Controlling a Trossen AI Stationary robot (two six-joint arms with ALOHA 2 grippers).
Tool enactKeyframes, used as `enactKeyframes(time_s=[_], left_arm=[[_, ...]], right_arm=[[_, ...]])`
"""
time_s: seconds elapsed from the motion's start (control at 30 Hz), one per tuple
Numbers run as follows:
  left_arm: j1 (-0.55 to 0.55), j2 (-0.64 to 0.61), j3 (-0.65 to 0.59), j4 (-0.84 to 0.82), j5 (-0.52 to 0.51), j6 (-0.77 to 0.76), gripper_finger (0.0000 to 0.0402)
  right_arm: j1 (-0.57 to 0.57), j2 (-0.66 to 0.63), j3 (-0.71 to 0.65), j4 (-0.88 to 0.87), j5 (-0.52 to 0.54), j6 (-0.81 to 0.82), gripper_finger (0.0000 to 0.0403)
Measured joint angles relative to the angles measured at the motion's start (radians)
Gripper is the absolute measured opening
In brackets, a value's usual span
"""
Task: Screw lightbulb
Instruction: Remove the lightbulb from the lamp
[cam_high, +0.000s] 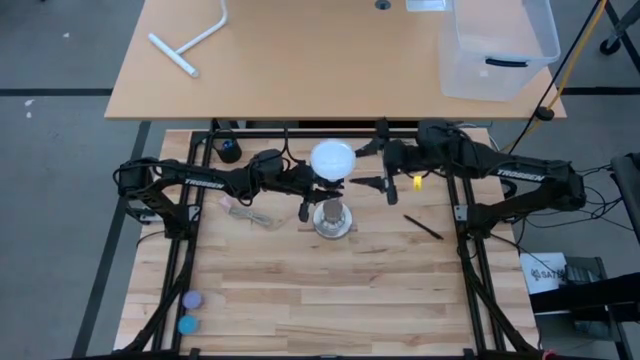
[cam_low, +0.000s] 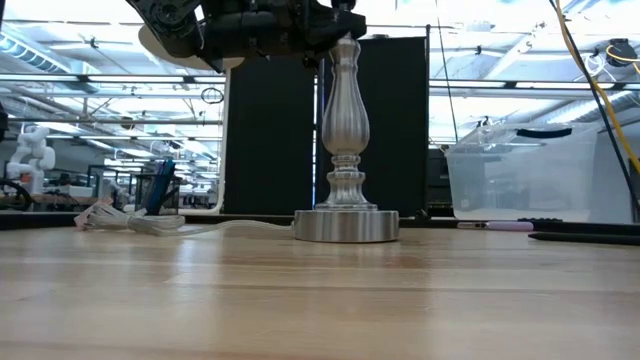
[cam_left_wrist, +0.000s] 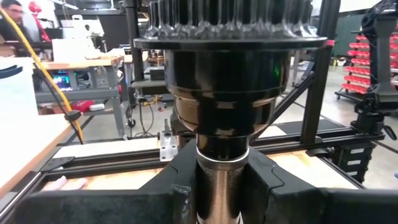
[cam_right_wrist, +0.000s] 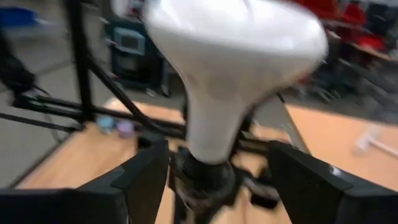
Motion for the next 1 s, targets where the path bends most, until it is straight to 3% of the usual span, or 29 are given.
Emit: enactKeyframes(time_s=[0.13, 0.27, 0.47, 0.67, 1.0], left_arm=[[0.000, 0.000, 0.000, 0.000, -0.013, -0.001, 0.0072], [0.000, 0.000, 0.000, 0.000, -0.060, -0.003, 0.0072], [-0.002, 0.000, 0.000, -0.006, -0.110, -0.007, 0.0072], [-0.002, 0.000, 0.000, -0.006, -0.142, -0.007, 0.0072], [-0.002, 0.000, -0.001, -0.005, -0.159, -0.006, 0.0072]], right_arm=[[0.032, 0.001, -0.006, -0.061, 0.123, -0.003, 0.0257], [0.084, 0.001, -0.050, 0.029, 0.207, 0.011, 0.0256], [0.175, 0.004, -0.133, 0.074, 0.442, 0.041, 0.0256], [0.241, 0.004, -0.245, 0.277, 0.591, 0.058, 0.0256], [0.266, 0.074, -0.312, 0.656, 0.637, 0.042, 0.0256]])
